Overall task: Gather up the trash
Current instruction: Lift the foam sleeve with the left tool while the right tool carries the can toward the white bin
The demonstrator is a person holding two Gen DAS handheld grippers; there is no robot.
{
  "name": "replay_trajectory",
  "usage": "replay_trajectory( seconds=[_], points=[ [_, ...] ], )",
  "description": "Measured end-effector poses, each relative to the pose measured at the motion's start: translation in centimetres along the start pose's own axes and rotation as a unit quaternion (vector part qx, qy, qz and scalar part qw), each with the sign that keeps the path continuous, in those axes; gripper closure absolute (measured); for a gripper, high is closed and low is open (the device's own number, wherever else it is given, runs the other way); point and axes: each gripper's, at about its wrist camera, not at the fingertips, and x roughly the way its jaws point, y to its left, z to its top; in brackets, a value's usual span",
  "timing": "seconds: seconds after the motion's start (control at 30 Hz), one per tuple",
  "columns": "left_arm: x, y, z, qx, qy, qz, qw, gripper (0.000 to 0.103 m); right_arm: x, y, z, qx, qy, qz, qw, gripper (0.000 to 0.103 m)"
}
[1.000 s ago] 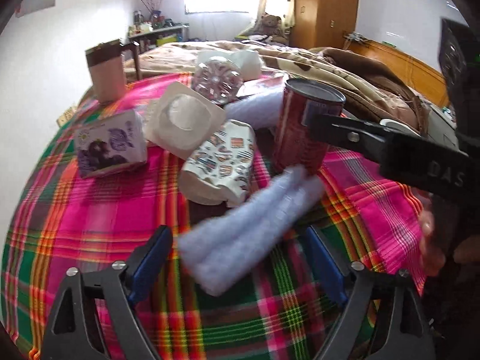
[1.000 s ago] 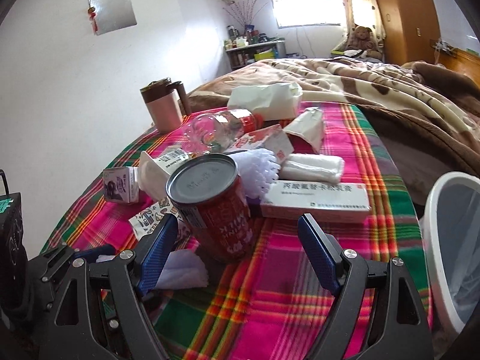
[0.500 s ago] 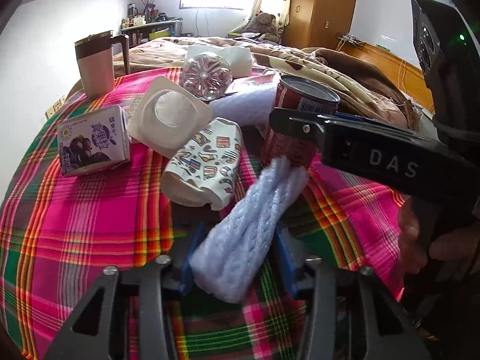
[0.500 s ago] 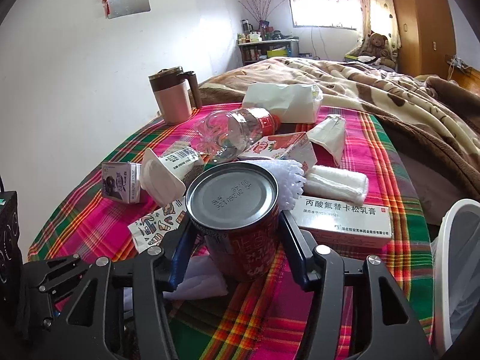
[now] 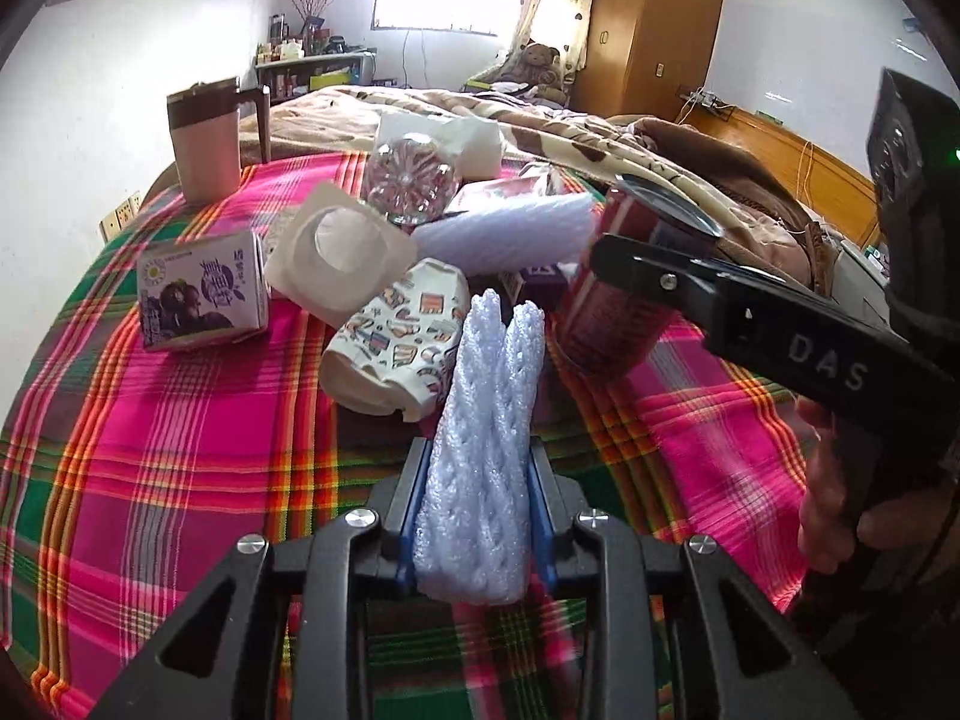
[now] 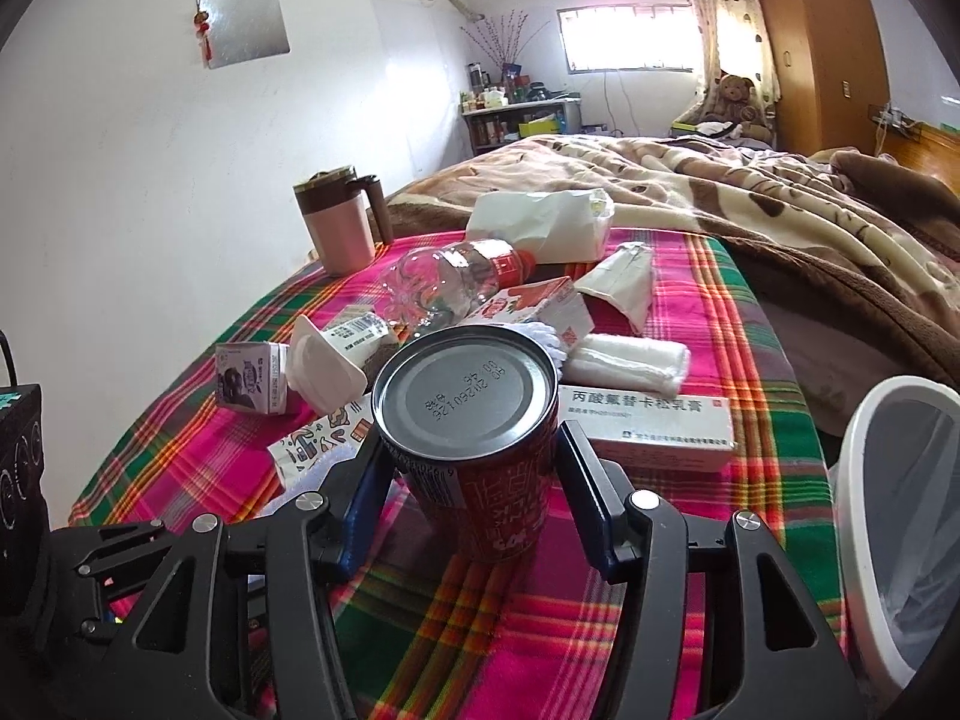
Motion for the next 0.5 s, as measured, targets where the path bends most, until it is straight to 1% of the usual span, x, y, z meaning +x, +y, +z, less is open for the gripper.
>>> replay_trajectory(
  seconds=[0.13,0.3,0.5],
  points=[
    [-0.7,-0.6,0.5,0.002,-0.008,-0.001,1.0,0.072,-1.7,-0.6,0.2,0.001,-0.022,-0.009,1.0,0.047],
    [-1.5,-2.0,1.5,0.007,-0.024,-0.009,0.9996,0.072,-4.1,-2.1,0.5,0.018,-0.047,-0.019,0.999,0.047],
    [-1.7,-4.3,2.9,0.017,-0.038,-0.027,0.9988,0.072,-6.2,-4.4,0.9,0.033,-0.066,-0.038,0.997,0.047]
  ],
)
